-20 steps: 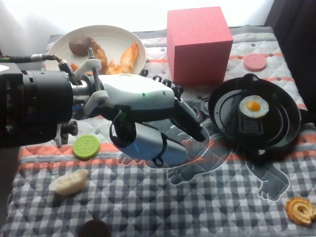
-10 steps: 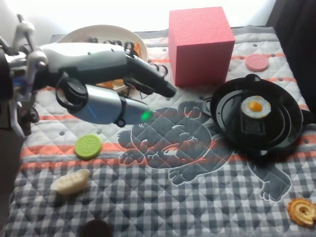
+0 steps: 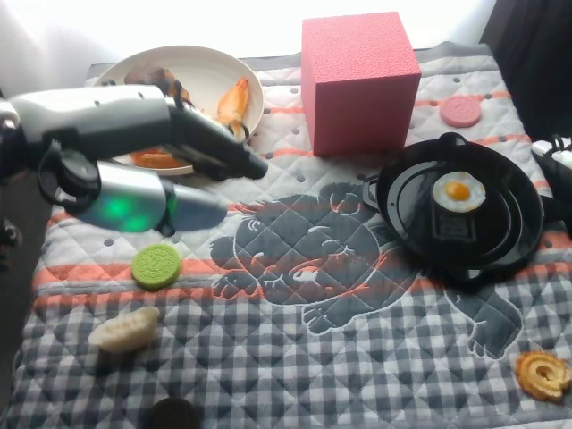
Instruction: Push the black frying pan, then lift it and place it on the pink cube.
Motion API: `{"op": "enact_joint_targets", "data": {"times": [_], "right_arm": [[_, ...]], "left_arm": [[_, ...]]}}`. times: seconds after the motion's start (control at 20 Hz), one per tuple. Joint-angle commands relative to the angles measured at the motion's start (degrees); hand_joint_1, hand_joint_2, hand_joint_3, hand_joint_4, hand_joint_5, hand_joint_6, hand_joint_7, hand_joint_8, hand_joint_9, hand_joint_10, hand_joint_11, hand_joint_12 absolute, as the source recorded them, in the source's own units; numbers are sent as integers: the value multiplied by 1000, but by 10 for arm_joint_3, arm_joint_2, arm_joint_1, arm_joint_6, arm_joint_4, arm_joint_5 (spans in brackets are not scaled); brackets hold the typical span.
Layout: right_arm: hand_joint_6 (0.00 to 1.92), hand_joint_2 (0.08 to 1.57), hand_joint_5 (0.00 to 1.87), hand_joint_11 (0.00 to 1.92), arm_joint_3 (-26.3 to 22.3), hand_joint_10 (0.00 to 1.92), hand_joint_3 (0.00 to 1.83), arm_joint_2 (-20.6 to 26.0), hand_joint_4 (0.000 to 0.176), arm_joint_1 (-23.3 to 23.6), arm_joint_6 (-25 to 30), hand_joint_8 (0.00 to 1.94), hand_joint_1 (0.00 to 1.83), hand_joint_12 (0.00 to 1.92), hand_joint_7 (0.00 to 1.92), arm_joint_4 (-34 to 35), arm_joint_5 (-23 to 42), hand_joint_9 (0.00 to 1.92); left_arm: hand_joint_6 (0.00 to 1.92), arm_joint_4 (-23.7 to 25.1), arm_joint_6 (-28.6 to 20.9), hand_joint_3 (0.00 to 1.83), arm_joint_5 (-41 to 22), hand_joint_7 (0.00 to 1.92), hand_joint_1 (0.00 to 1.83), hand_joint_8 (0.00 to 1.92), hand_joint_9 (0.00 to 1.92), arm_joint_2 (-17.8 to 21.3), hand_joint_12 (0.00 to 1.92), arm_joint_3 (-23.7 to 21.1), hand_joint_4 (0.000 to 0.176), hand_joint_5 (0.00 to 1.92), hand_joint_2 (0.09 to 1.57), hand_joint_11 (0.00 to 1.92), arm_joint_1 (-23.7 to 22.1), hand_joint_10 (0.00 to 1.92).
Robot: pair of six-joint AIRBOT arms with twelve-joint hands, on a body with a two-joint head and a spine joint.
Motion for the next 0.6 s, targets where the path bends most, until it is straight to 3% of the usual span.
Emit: {"op": "enact_joint_targets", "data": {"times": [0.0, 0.05, 0.1, 0.15, 0.2, 0.25, 0.35, 0.55], "right_arm": [[1681, 1379, 494, 213, 3, 1814, 14, -6, 38, 6, -3, 1830, 855, 1854, 463, -5, 22, 350], [1873, 1310, 882, 916, 11, 1900, 0, -11, 91, 10, -3, 1919, 1103, 1908, 926, -2, 17, 914], [1911, 1291, 1260, 1469, 21, 1917, 0, -21, 45, 17, -3, 1937, 1351, 1918, 1358, 4, 11, 1436], [1911, 1291, 1260, 1469, 22, 1917, 0, -22, 45, 18, -3, 1937, 1351, 1918, 1358, 4, 10, 1436], [1919, 1274, 1436, 1650, 30, 1920, 0, -29, 0, 22, -3, 1940, 1467, 1920, 1536, 8, 7, 1619], [1921, 1290, 1504, 1760, 33, 1921, 0, -32, 0, 25, -3, 1941, 1462, 1921, 1632, 8, 7, 1725], [1921, 1293, 1425, 1742, 35, 1921, 0, -36, 0, 29, -3, 1941, 1544, 1921, 1613, 8, 8, 1715], [1921, 1314, 1379, 1536, 19, 1921, 0, -30, 0, 30, -3, 1941, 1473, 1921, 1560, 8, 34, 1641]], "left_arm": [[11, -20, 4, 7, -49, 582, 559, 2, 597, 2, 1499, -3, 0, 611, 1305, 42, -1, 102], [9, -33, 13, 8, -50, 584, 558, 3, 599, 4, 1499, -3, 0, 608, 1309, 43, 3, 103], [8, -52, 25, 3, -54, 590, 575, 3, 598, 6, 1477, -4, 0, 612, 1303, 57, 9, 96], [8, -53, 26, 3, -54, 590, 575, 3, 598, 6, 1477, -4, 0, 612, 1303, 57, 10, 96], [7, -71, 37, 1, -58, 591, 589, 3, 593, 7, 1480, -4, 0, 612, 1299, 62, 16, 91], [5, -86, 46, 2, -62, 584, 583, 0, 581, 8, 1481, -4, 0, 608, 1301, 53, 22, 84], [1, -103, 55, 0, -65, 567, 574, 0, 562, 10, 1490, -4, 0, 599, 1298, 32, 31, 70], [8, -129, 70, 7, -71, 524, 503, 7, 518, 13, 1462, -4, 0, 561, 1319, 1, 44, 42]]}}
